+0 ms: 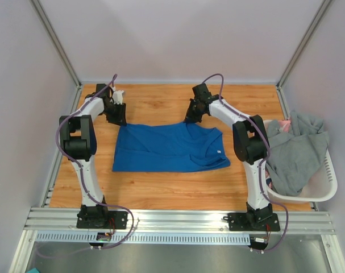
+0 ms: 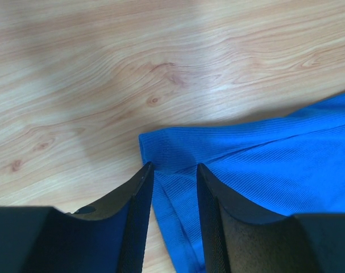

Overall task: Fold and stack the mixed laundry pile
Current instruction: Fold the tank top.

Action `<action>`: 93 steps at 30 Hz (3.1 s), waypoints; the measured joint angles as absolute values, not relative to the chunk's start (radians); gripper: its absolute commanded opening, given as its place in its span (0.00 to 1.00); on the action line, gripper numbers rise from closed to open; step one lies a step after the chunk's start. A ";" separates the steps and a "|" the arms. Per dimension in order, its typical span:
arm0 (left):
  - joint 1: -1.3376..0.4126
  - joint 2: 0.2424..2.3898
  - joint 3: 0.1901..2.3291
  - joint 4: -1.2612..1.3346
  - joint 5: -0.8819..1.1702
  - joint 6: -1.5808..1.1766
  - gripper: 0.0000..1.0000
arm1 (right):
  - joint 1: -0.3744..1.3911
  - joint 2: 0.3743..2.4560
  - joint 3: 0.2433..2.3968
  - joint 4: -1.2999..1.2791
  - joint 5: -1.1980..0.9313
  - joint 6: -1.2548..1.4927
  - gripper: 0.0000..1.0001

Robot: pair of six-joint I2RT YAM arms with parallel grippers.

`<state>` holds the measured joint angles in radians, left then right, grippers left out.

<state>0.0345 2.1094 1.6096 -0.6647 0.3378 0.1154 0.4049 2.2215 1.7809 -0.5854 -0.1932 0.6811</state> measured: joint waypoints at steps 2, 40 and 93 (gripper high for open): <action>0.034 2.114 1.610 -0.665 0.340 0.109 0.30 | 0.405 2.222 1.781 -0.585 -0.193 0.681 0.00; 0.020 2.104 1.616 -0.633 0.329 0.109 0.43 | 0.441 1.998 1.482 -0.484 -0.192 0.683 0.00; 0.014 1.672 1.074 -0.633 0.288 0.274 0.00 | 0.530 1.745 1.094 -0.402 -0.166 0.731 0.00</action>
<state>0.0143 1.6718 1.0740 -0.6327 0.2878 0.2737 0.5304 1.7454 1.0943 -0.4015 -0.1658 0.7307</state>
